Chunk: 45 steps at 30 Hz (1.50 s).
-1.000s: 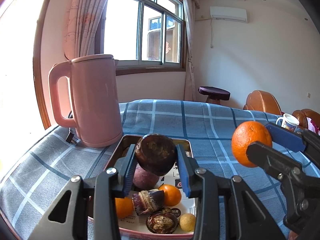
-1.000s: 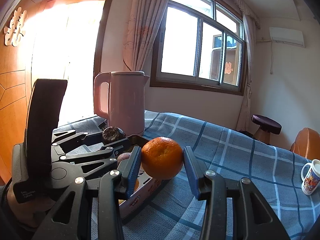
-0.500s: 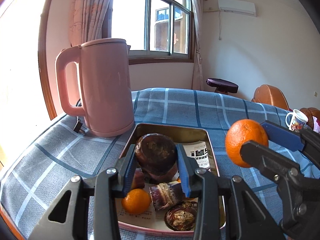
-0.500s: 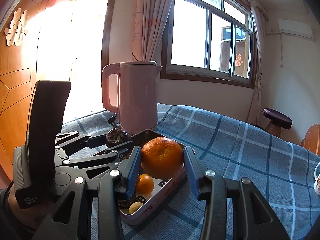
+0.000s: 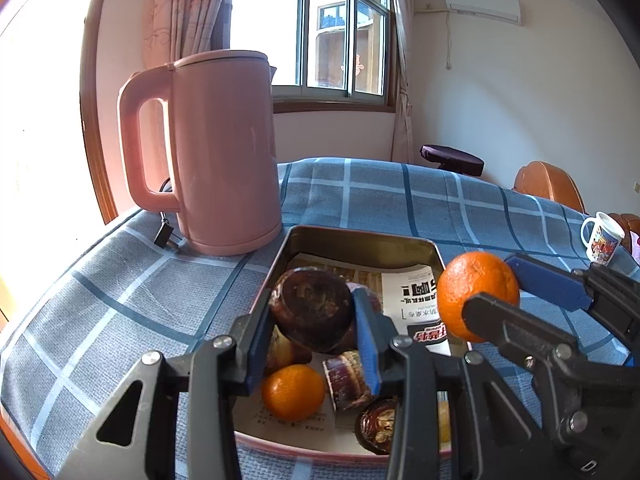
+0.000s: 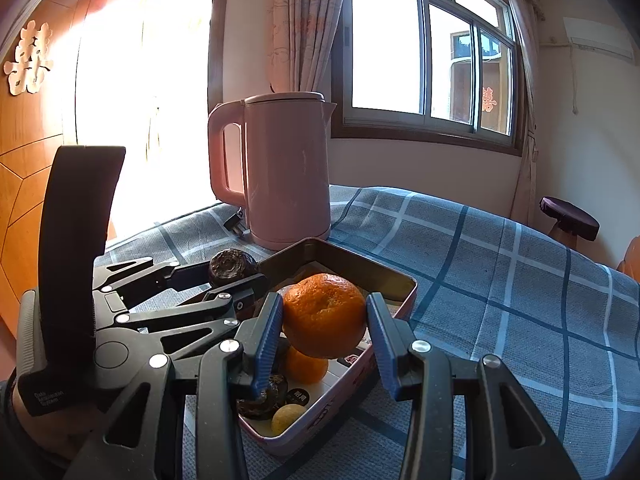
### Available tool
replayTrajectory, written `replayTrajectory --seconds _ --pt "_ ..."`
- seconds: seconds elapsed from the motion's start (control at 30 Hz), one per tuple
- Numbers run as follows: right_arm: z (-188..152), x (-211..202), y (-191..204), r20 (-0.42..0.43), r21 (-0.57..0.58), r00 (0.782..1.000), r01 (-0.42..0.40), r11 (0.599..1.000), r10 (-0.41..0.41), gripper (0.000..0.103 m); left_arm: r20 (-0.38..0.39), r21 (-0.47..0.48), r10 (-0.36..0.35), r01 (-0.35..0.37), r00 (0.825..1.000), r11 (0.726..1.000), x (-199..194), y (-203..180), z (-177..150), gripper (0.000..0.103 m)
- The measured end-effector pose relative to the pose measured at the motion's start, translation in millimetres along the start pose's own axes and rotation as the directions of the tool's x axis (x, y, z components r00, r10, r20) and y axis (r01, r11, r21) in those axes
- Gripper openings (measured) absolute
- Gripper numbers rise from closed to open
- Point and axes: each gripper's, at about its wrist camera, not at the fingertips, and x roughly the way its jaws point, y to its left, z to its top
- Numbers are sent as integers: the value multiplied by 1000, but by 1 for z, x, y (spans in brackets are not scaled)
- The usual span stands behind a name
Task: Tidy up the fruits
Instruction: 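Lower and release the taro slice into the tin while the right tool releases the tangerine there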
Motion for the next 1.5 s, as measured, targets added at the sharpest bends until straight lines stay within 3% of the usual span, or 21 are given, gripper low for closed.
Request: replayTrajectory --seconds 1.1,1.23,1.4,1.5 --pt "-15 30 3 -83 24 994 -73 997 74 47 -61 -5 17 -18 998 1000 9 10 -11 41" --pt "-15 27 1 -71 39 993 -90 995 93 50 -54 -4 27 -27 998 1000 4 10 -11 48" --pt "-11 14 -4 -40 62 994 -102 993 105 63 -20 -26 50 -50 999 998 -10 17 -8 72" --pt "-10 4 -3 -27 48 997 -77 996 78 64 -3 -27 54 -54 999 998 -19 17 -6 74"
